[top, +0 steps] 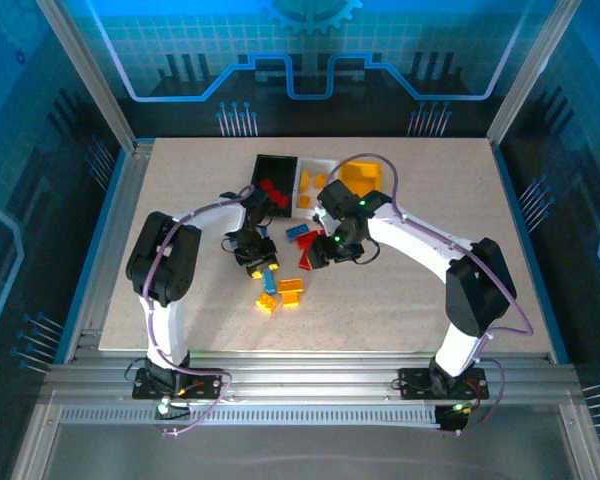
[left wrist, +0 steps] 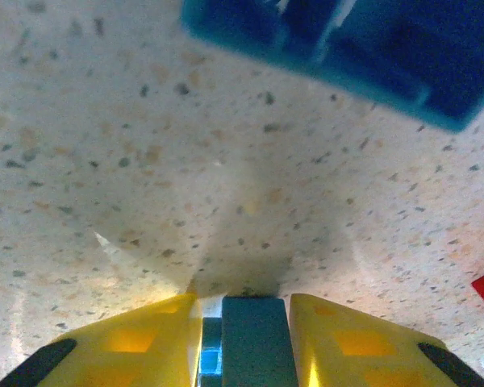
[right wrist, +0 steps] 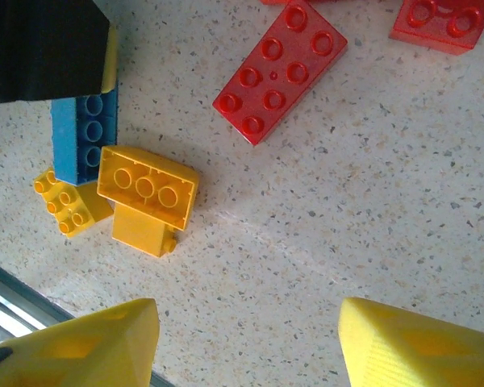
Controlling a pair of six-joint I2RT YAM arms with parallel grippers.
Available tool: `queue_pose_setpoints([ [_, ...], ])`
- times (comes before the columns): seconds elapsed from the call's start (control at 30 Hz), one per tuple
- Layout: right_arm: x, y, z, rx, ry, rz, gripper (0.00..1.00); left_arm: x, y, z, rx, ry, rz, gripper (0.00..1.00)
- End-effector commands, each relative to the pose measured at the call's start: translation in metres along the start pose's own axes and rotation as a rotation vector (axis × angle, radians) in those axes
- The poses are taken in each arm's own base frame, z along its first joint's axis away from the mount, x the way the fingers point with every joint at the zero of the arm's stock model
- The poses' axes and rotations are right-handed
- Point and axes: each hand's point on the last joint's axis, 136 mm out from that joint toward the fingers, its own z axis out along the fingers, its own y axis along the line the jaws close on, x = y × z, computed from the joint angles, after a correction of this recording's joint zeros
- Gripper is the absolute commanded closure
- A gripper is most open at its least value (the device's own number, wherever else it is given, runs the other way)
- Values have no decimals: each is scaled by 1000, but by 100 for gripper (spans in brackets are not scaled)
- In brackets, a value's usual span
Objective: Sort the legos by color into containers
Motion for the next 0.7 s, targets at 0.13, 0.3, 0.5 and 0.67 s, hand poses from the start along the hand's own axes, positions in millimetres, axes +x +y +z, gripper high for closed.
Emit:
queue_pose_setpoints([
  [0.13, 9, -7, -9, 8, -2, 20, 38, -19, -43, 3, 89, -69, 138, 49],
  [0.3, 13, -8, -5, -1, -4, 33, 38, -7, -16, 7, -7, -69, 171, 47],
  [0.5, 11, -6, -3, -10, -10, 39, 38, 8, -11, 23, -58, -49, 198, 55],
  [0.67, 10, -6, -7, -7, -24, 42, 38, 9, -18, 27, -55, -49, 204, 68],
])
